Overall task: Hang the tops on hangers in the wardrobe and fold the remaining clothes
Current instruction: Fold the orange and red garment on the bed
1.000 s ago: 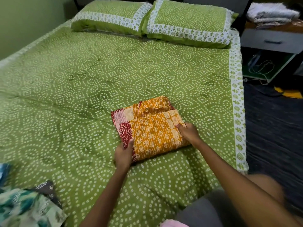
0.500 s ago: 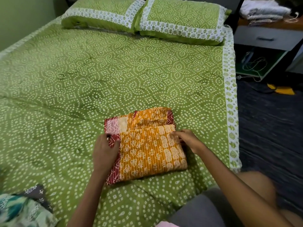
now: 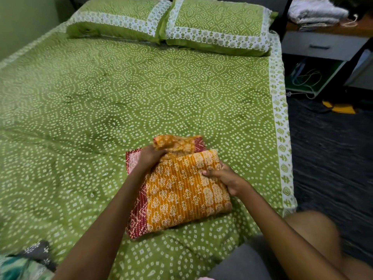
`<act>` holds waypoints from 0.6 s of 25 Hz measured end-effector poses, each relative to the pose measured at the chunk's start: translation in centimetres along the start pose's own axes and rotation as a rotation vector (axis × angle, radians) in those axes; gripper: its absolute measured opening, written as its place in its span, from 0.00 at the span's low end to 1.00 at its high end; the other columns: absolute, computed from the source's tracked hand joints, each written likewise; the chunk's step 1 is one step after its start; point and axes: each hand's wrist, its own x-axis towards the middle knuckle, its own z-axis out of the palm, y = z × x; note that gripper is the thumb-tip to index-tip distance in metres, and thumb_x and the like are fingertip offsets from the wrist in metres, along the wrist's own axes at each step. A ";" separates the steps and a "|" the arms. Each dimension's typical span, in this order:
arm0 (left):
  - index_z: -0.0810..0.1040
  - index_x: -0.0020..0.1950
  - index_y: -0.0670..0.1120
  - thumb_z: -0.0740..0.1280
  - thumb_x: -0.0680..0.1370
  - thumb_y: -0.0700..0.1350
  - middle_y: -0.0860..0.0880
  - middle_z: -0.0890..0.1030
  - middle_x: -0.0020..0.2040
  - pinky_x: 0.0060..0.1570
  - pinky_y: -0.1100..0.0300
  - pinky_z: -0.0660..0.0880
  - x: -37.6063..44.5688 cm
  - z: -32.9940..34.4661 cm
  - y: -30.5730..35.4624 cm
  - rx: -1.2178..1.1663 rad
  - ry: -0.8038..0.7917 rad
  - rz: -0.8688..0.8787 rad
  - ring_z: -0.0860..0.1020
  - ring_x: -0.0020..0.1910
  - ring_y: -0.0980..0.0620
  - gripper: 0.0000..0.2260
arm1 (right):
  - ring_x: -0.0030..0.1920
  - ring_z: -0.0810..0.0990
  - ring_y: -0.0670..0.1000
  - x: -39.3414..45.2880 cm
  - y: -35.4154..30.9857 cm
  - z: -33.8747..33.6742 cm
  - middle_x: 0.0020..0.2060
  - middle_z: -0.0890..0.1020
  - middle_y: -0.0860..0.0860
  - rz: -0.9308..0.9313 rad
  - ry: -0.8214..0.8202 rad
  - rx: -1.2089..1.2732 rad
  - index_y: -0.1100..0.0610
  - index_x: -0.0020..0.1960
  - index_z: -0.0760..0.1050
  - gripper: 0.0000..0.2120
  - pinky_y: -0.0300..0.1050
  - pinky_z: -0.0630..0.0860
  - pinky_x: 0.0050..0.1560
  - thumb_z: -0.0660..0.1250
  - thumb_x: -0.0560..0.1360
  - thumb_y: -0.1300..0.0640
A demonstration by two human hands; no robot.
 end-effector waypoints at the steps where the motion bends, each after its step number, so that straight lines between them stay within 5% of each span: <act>1: 0.76 0.46 0.42 0.66 0.77 0.41 0.47 0.74 0.35 0.18 0.71 0.67 -0.1 -1.1 -1.0 -0.014 0.038 0.027 0.71 0.29 0.53 0.03 | 0.72 0.59 0.61 0.0 0.0 -0.1 0.74 0.57 0.62 0.008 0.001 0.003 0.57 0.77 0.42 0.46 0.53 0.57 0.71 0.71 0.71 0.61; 5: 0.75 0.40 0.40 0.68 0.74 0.51 0.44 0.75 0.36 0.33 0.61 0.68 -0.5 -5.1 -4.5 -0.098 0.007 -0.150 0.72 0.34 0.48 0.14 | 0.71 0.62 0.60 0.6 0.3 0.7 0.73 0.60 0.61 0.049 0.046 -0.096 0.62 0.75 0.48 0.42 0.47 0.63 0.66 0.71 0.72 0.56; 7: 0.74 0.54 0.40 0.62 0.76 0.58 0.43 0.76 0.44 0.34 0.62 0.66 -1.1 -6.4 -4.4 -0.198 -0.122 -0.228 0.72 0.37 0.48 0.21 | 0.71 0.61 0.60 0.4 0.3 0.8 0.72 0.60 0.61 0.049 0.058 -0.100 0.63 0.75 0.49 0.41 0.46 0.64 0.66 0.70 0.72 0.55; 9: 0.68 0.65 0.40 0.60 0.76 0.61 0.47 0.77 0.43 0.30 0.65 0.68 -1.9 -7.3 -4.1 -0.192 -0.259 -0.279 0.71 0.30 0.53 0.29 | 0.71 0.60 0.60 0.4 0.7 0.4 0.73 0.59 0.60 0.033 0.043 -0.062 0.61 0.76 0.47 0.43 0.46 0.63 0.65 0.70 0.72 0.52; 11: 0.64 0.71 0.41 0.61 0.78 0.57 0.41 0.77 0.58 0.51 0.54 0.75 -2.7 -6.7 -4.3 -0.062 -0.332 -0.245 0.78 0.53 0.47 0.28 | 0.72 0.60 0.59 0.2 1.1 0.3 0.74 0.58 0.59 0.006 0.037 -0.047 0.60 0.76 0.46 0.43 0.45 0.63 0.63 0.68 0.72 0.49; 12: 0.65 0.71 0.40 0.61 0.78 0.54 0.39 0.71 0.67 0.61 0.49 0.69 -3.1 -6.1 -4.4 -0.004 -0.280 -0.195 0.71 0.64 0.43 0.26 | 0.72 0.59 0.59 0.2 1.1 0.4 0.74 0.58 0.59 -0.022 0.044 -0.056 0.59 0.76 0.46 0.42 0.46 0.63 0.64 0.67 0.73 0.48; 13: 0.66 0.70 0.39 0.63 0.79 0.51 0.37 0.70 0.68 0.63 0.49 0.67 -3.5 -5.5 -4.8 -0.036 -0.174 -0.148 0.70 0.65 0.41 0.24 | 0.73 0.59 0.59 0.1 1.1 0.5 0.74 0.56 0.58 -0.050 0.051 -0.069 0.57 0.77 0.46 0.41 0.48 0.62 0.66 0.66 0.74 0.48; 15: 0.70 0.66 0.37 0.64 0.78 0.48 0.36 0.77 0.55 0.51 0.51 0.74 -4.2 -5.0 -6.0 -0.256 0.045 -0.130 0.78 0.51 0.41 0.21 | 0.73 0.57 0.58 -0.1 0.8 0.8 0.75 0.54 0.56 -0.088 0.062 -0.034 0.53 0.77 0.46 0.39 0.51 0.60 0.69 0.66 0.74 0.48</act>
